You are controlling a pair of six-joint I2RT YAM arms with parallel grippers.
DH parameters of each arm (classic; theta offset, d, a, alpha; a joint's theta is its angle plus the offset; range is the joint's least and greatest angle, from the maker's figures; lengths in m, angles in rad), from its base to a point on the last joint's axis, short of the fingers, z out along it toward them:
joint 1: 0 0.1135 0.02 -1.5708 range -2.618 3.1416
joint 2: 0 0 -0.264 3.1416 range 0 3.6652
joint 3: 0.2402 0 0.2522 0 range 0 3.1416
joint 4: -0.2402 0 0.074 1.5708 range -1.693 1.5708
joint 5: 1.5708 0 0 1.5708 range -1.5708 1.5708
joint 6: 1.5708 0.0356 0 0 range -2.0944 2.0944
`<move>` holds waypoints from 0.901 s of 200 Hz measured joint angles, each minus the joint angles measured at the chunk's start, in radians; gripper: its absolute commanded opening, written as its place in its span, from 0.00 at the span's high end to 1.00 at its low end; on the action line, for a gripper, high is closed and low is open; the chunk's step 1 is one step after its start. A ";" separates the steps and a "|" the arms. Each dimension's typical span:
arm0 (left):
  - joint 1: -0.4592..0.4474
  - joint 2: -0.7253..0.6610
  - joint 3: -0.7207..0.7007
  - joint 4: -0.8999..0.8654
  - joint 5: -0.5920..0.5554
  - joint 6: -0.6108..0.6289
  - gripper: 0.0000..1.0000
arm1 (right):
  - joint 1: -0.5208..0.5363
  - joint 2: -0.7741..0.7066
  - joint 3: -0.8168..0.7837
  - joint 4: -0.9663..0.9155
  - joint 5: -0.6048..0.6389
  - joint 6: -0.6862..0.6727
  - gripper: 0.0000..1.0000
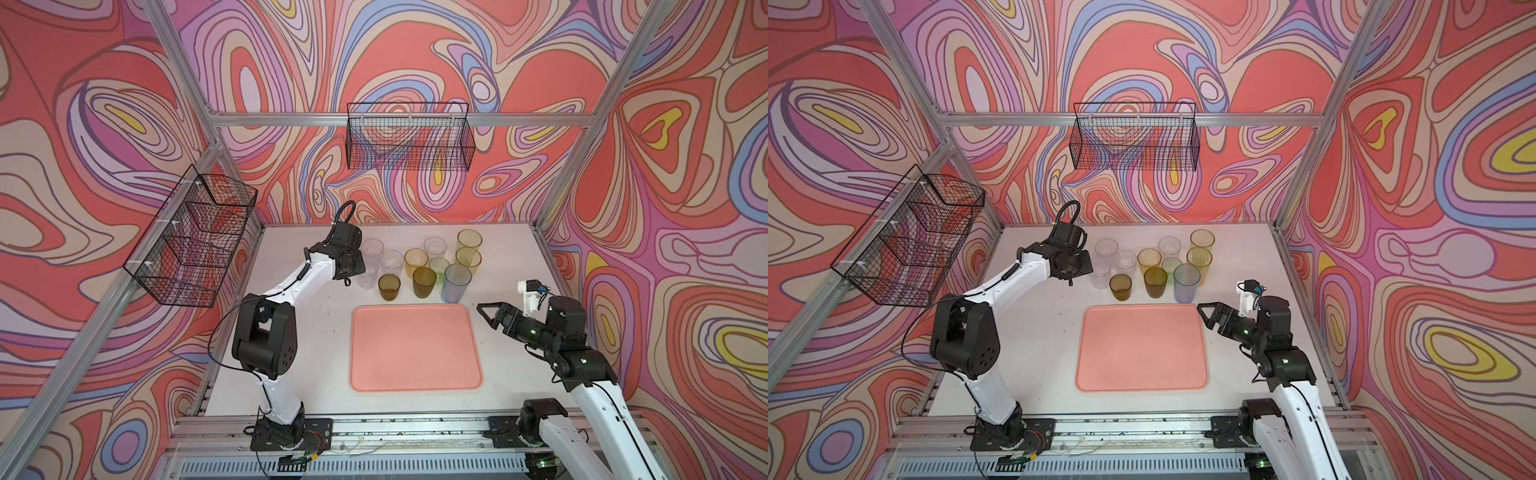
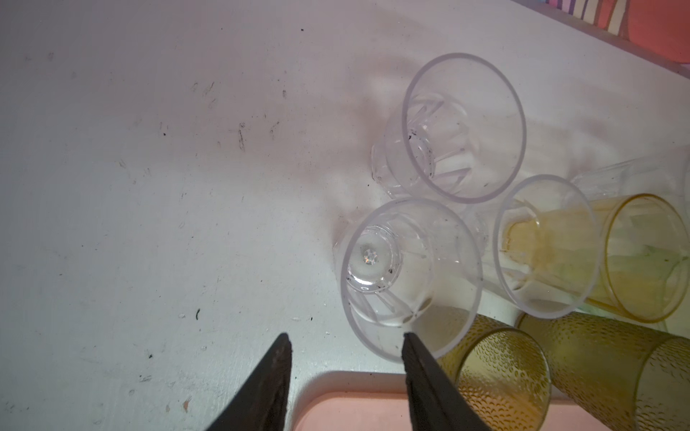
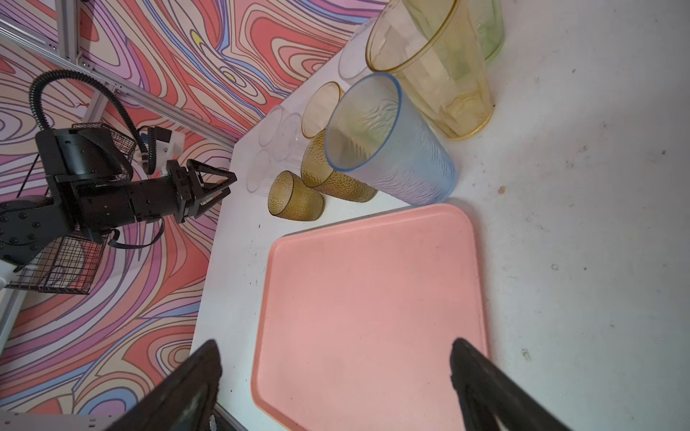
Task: Place the glasses into the tray
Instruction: Pick up the glass from the top-center of the table.
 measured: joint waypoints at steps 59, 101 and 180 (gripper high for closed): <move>0.000 0.071 0.067 -0.029 -0.032 0.023 0.65 | 0.000 0.001 -0.018 0.002 0.001 0.007 0.02; 0.000 0.117 0.105 -0.042 -0.056 0.041 0.67 | 0.000 0.015 -0.019 0.001 0.004 0.007 0.02; 0.005 0.195 0.157 -0.057 -0.064 0.058 0.76 | 0.000 0.013 -0.019 -0.006 0.021 0.008 0.02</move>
